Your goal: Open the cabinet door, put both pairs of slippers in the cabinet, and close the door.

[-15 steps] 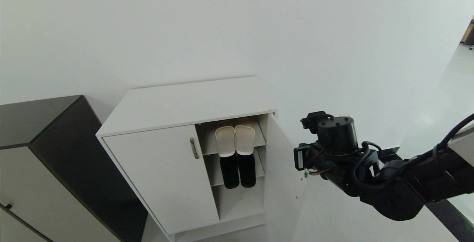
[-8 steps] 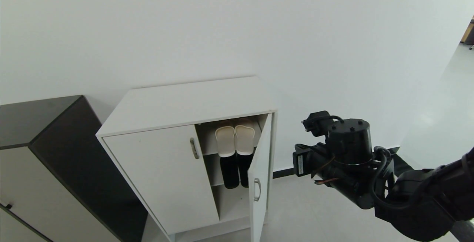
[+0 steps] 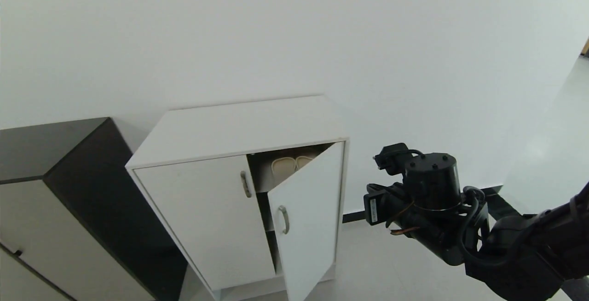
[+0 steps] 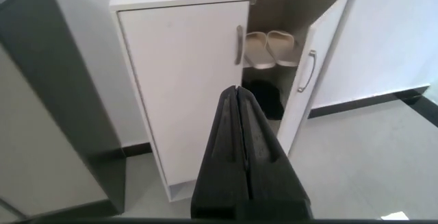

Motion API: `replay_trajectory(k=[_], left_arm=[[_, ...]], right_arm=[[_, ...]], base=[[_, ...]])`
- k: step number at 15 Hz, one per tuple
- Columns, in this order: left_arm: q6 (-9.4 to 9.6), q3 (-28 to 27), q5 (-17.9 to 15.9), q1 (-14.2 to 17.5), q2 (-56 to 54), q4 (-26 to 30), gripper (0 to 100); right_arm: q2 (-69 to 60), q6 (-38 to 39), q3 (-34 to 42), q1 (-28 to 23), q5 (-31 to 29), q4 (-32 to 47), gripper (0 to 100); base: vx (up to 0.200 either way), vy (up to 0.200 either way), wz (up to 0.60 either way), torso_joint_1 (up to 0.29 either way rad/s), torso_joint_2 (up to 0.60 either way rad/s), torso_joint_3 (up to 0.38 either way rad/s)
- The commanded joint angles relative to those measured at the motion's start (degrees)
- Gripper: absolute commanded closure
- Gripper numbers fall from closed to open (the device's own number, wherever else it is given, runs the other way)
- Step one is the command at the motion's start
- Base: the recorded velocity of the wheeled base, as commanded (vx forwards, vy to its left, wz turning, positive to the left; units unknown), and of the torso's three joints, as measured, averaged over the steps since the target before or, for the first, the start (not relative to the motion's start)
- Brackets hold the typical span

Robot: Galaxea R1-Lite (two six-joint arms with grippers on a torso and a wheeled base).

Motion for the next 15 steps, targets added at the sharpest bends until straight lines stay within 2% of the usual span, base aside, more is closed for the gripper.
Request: replay_trajectory(k=[1, 4, 10, 13, 15], left_arm=[[-0.01, -0.04, 0.00, 0.03, -0.01, -0.01, 100], [-0.01, -0.04, 0.00, 0.03, -0.01, -0.01, 100], [-0.01, -0.04, 0.00, 0.03, -0.01, -0.01, 100], [-0.01, -0.04, 0.00, 0.03, -0.01, -0.01, 100], [0.08, -0.04, 0.00, 0.03, -0.01, 0.08, 100]], right_arm=[[0.39, -0.01, 0.09, 0.09, 0.03, 0.06, 100], [1.09, 0.08, 0.27, 0.01, 0.12, -0.02, 100], [2.32, -0.10, 3.17, -2.37, 7.15, -5.38, 100], [2.59, -2.12, 6.42, -3.95, 13.39, -7.76, 100], [3.38, -2.29, 6.42, -4.56, 13.39, -8.29, 100]], base=[[0.000, 0.000, 0.60, -0.002, 0.00, -0.002], [0.000, 0.000, 0.60, 0.006, 0.00, 0.001], [0.000, 0.000, 0.00, 0.000, 0.00, 0.000], [0.000, 0.000, 0.00, 0.000, 0.00, 0.000], [0.000, 0.000, 0.00, 0.000, 0.00, 0.000]])
